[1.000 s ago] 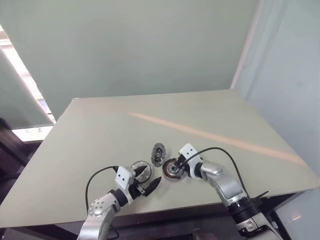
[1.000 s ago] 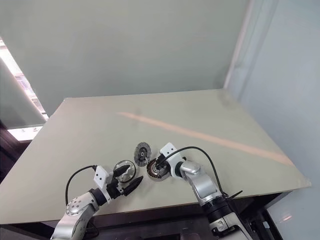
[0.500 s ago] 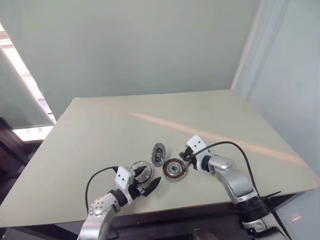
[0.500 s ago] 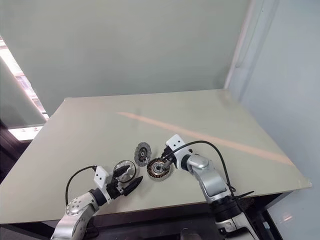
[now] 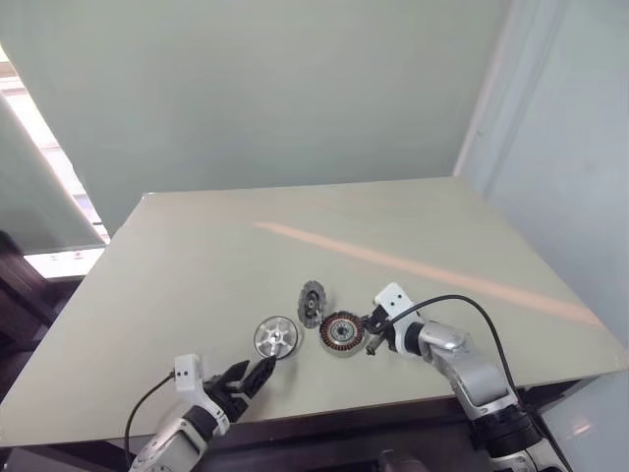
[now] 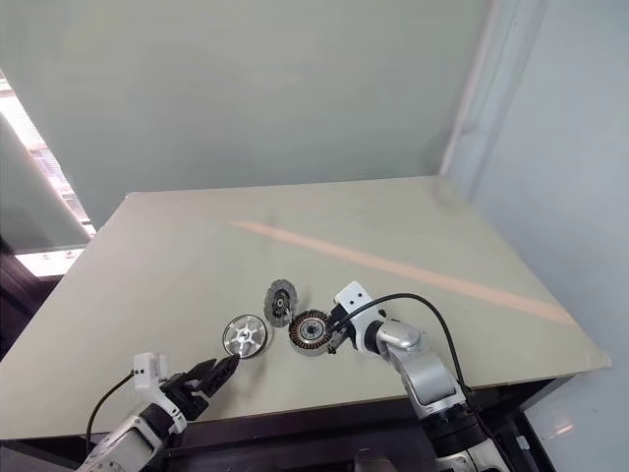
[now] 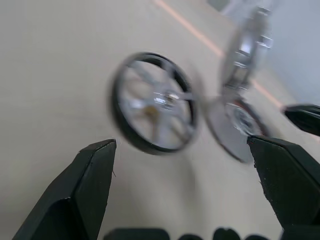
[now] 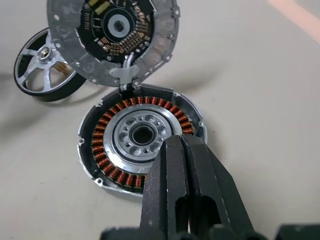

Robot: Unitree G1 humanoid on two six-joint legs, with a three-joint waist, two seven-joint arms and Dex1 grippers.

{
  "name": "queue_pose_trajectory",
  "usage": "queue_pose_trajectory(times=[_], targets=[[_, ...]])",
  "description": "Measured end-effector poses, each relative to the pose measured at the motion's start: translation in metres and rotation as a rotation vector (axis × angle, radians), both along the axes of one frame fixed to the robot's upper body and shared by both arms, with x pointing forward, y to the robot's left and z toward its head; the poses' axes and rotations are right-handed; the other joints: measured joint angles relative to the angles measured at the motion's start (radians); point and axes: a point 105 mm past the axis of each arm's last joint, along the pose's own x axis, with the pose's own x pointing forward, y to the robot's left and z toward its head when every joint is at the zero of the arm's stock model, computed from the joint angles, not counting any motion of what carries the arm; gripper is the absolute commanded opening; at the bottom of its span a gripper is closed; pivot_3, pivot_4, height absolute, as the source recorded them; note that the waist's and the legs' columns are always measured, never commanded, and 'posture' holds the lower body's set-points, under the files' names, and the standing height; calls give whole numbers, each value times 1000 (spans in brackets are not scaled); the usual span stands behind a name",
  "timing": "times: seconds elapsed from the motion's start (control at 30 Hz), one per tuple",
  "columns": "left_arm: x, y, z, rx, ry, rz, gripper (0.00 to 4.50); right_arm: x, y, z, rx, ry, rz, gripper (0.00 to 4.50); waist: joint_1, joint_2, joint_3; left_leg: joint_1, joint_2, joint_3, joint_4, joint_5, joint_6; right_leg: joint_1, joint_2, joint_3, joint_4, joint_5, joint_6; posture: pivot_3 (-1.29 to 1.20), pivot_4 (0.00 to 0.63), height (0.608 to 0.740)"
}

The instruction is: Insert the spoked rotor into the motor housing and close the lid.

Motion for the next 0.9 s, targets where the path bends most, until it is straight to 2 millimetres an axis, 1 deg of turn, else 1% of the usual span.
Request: queue_pose_trajectory(times=[0.17,0.3,0.47,0.6,0.7,0.83,0.9], targets=[[14,0,-6,16,18,-3,4500,-2,2,1,2,-3,9,29,0,0,0,0,0,0,-1,0,0,0,0,0,-1,0,0,0,0,740],[24,-3,-13,10,54,-9,4500,-8,5,-1,9,5,19,29,1,0,0,-1,0,0,-1,0,0,0,0,0,-1,0,0,0,0,740],[40,-8,-14,-9,63,-16,4500,-14,3,-5,5,19,15,29,10,0,0,1,-1,0,0,0,0,2,0,0,0,0,0,0,0,740],[46,-13,-15,-17,67,-28,4500,-18,1,-6,5,28,9,29,21,1,-1,1,-1,0,1,1,-1,2,0,0,0,0,0,0,0,740],[49,-17,-16,-23,74,-33,3922,-18,1,-3,5,18,5,0,25,1,-1,1,-1,-1,1,1,-1,2,0,0,0,0,0,0,0,740],[49,-15,-21,-8,97,-27,2538,-18,-1,-1,-2,9,-5,0,25,1,-1,0,-1,0,0,1,-1,2,0,0,-1,0,0,0,0,740],[49,-18,-21,-17,98,-36,1820,-18,-3,-2,-6,14,-11,0,25,1,-1,0,-2,0,0,1,-1,2,0,0,-1,0,0,0,0,740]])
